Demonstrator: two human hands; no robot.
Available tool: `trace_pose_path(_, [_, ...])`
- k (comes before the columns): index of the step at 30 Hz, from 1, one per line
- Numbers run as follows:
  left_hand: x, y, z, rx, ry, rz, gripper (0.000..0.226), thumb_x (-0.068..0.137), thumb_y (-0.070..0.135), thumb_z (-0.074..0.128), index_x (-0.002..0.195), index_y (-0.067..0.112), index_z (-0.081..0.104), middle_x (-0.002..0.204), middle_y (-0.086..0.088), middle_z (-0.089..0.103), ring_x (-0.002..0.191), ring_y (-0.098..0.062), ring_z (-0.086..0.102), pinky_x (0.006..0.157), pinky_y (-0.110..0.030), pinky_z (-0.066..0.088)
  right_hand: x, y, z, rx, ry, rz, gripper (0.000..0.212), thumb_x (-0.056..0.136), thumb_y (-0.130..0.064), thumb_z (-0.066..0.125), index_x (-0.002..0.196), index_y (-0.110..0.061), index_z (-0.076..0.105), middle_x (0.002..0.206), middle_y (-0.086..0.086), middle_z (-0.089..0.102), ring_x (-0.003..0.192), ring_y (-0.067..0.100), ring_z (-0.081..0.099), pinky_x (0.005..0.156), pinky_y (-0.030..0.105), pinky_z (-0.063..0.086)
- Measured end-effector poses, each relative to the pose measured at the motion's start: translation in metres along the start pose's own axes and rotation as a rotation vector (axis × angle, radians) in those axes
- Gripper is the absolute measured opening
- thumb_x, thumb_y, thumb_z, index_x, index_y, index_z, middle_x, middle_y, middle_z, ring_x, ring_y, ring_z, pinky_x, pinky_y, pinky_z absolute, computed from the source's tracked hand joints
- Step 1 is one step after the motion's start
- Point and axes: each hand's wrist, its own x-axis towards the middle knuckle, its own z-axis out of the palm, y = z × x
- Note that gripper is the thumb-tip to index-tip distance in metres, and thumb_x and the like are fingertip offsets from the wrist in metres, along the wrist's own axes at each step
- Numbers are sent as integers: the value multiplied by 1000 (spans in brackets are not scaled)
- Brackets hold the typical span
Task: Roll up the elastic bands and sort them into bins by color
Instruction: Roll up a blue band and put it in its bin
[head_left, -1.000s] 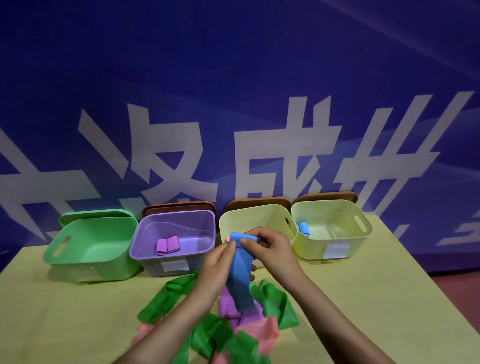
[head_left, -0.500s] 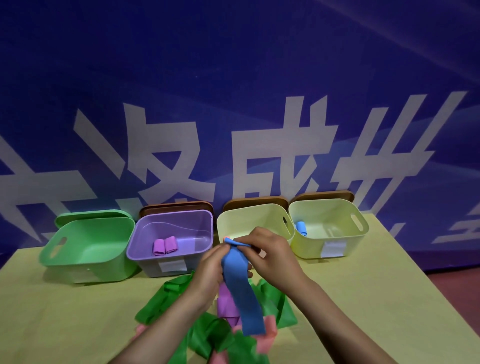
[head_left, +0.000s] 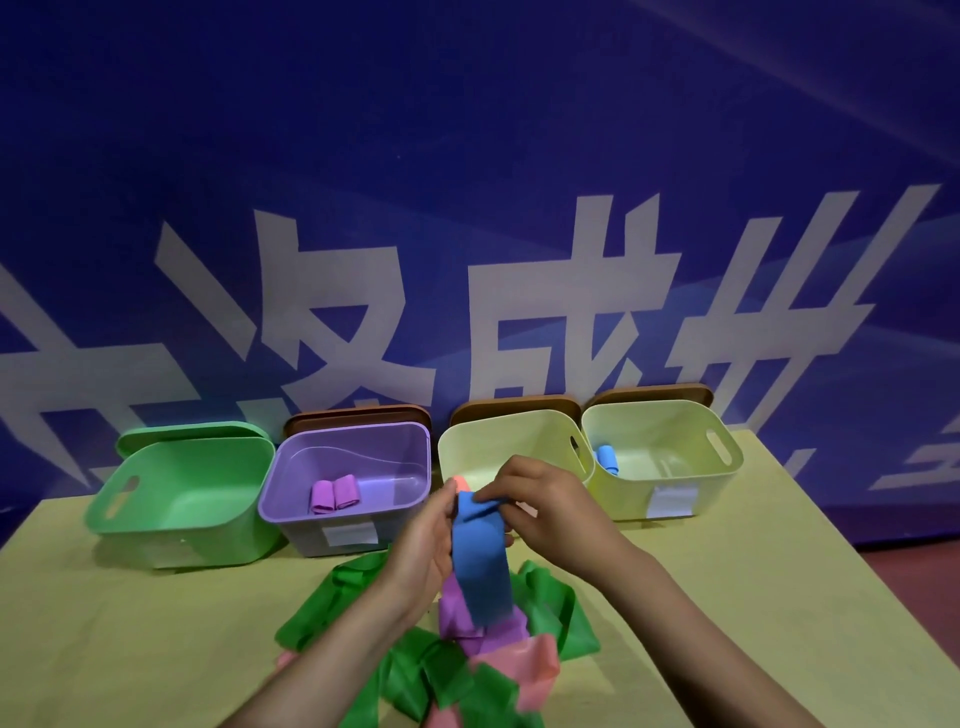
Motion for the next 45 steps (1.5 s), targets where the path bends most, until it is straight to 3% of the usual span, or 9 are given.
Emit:
trace_pose_path(3, [2,-1,-3,134,69,53,26,98,14,43,101,-2,63,90,-21,72,79,-27,70,71,-37,58,3,-5,-6,-19,-78,-14,29,83,-9,55,104,-16,73,93,1,63,84,15,59,72,25,47])
trace_pose_path(9, [6,-2,-2,108,162,48,25,100,13,41,105,0,63,100,-24,67,94,-33,61,96,-49,43,5,-4,-5,5,-93,30,35,88,-13,50,118,-18,69,102,1,60,93,16,57,80,27,47])
trace_pose_path(15, [6,-3,2,61,169,65,26,99,12,43,114,0,61,110,-23,66,103,-30,59,98,-44,41,1,-7,8,-38,34,99,36,90,-15,49,121,-15,67,101,4,61,94,21,58,78,27,46])
trace_pose_path(26, [-2,-6,4,194,106,141,23,96,21,49,101,8,67,102,-22,70,99,-35,65,95,-49,47,-1,-12,12,-5,208,206,36,85,-31,38,100,-17,68,83,-4,63,70,10,53,61,21,39])
trace_pose_path(31, [5,-5,1,236,133,194,22,98,17,46,93,12,67,81,-7,75,78,-20,71,70,-31,56,0,-14,11,116,140,95,32,88,-23,49,113,-17,68,83,-5,59,72,5,52,66,13,40])
trace_pose_path(33, [7,-5,-1,195,101,164,24,99,16,43,97,7,65,84,-13,74,75,-24,71,68,-34,58,0,-11,9,148,98,76,35,89,-22,51,120,-20,67,84,-11,54,74,3,52,69,10,39])
trace_pose_path(39, [5,-2,-8,11,7,69,33,100,13,32,108,-4,59,86,-21,72,72,-26,71,64,-33,59,1,-1,-2,178,-12,9,33,93,-16,53,121,-23,67,88,0,62,82,9,57,75,22,46])
trace_pose_path(43, [6,-2,-9,-28,-18,21,43,101,24,31,117,-8,55,97,-28,68,78,-32,70,90,-50,49,-1,6,-6,97,-62,-68,32,92,-11,54,120,-17,68,91,4,64,81,9,55,73,14,37])
trace_pose_path(45, [5,-3,-8,19,-45,28,40,99,24,35,114,-7,57,95,-27,69,77,-31,70,90,-51,49,-1,8,-8,118,-94,-75,34,93,-12,52,122,-18,67,92,5,64,83,12,56,75,18,41])
